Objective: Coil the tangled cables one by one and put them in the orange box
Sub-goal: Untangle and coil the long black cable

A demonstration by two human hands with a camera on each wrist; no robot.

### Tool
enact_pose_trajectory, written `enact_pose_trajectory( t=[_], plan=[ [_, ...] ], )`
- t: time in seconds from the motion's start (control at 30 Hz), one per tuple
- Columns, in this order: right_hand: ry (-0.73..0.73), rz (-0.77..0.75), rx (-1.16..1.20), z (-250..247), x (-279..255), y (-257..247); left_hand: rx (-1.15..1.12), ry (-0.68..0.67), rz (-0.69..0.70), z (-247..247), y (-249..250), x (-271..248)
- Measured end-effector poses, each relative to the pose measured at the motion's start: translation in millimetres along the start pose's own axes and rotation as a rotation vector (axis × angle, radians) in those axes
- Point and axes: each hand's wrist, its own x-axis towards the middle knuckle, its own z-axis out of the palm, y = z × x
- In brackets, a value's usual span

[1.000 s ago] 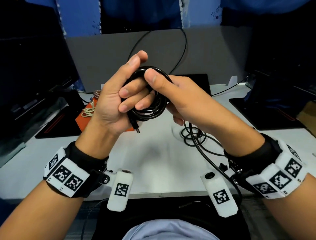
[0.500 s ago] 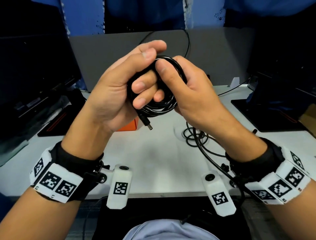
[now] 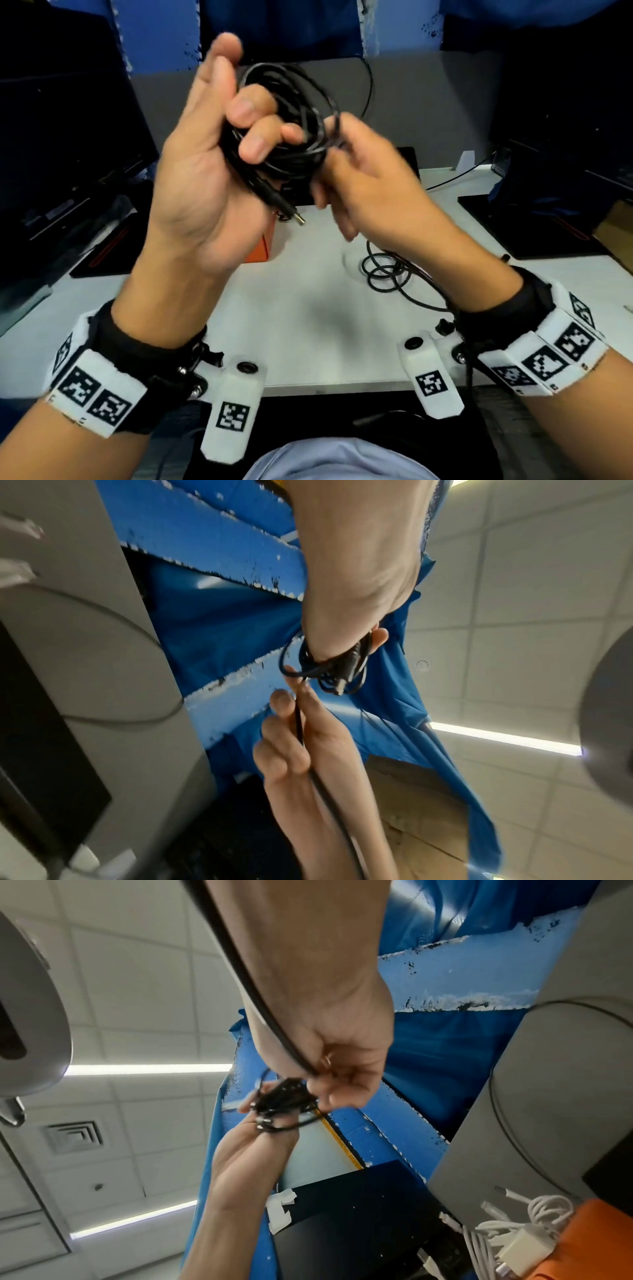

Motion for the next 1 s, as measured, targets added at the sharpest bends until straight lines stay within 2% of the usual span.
enact_pose_trajectory(
  t=[0.1, 0.13, 0.2, 0.27, 0.3, 0.4, 0.47, 0.53, 0.63, 0.7, 0.87, 0.93, 1.0],
  plan=[
    [-0.337, 0.133, -0.078, 2.2, -3.6, 9.4, 0.651, 0.146, 0.202, -14.7, -0.1, 7.1],
    [-0.433, 0.151, -0.113, 2.3, -5.8, 9.6, 0.888, 0.158, 0.237, -19.3, -2.9, 8.3],
    [-0.574, 0.134, -0.202, 0.4, -8.6, 5.0, 1.28, 0.096, 0.259, -26.3, -10.8, 7.8],
    [-0.57, 0.083, -0.235, -7.3, -8.3, 0.8, 1.488, -0.041, 0.174, -31.4, -15.2, 5.6],
    [-0.517, 0.057, -0.248, -12.7, -7.1, -1.2, 1.503, -0.102, 0.089, -32.9, -14.5, 5.6],
    [-0.326, -0.012, -0.277, -31.4, -1.2, -5.0, 1.346, -0.184, -0.159, -35.1, -6.7, 6.4],
    [-0.21, -0.051, -0.262, -38.7, 0.8, -5.8, 1.184, -0.211, -0.255, -32.6, -4.2, 4.6],
    [-0.151, -0.086, -0.228, -38.1, 1.4, -6.9, 1.045, -0.237, -0.313, -29.2, -4.1, 2.2],
    [-0.146, -0.114, -0.178, -34.1, 1.0, -8.0, 0.916, -0.289, -0.322, -29.3, 0.2, 1.0],
    [-0.195, -0.105, -0.109, -34.8, 0.6, -8.2, 0.827, -0.299, -0.336, -31.1, 3.2, 1.7],
    [-0.351, 0.031, 0.075, -44.1, -1.9, -10.7, 0.546, -0.239, -0.393, -37.1, 6.9, 5.1],
    [-0.316, 0.052, 0.032, -44.5, -3.5, -10.8, 0.483, -0.217, -0.38, -37.7, 4.2, 5.6],
    [-0.247, 0.041, -0.16, -34.8, -6.1, -15.0, 0.407, -0.185, -0.357, -34.9, -2.0, 4.5]
  ],
)
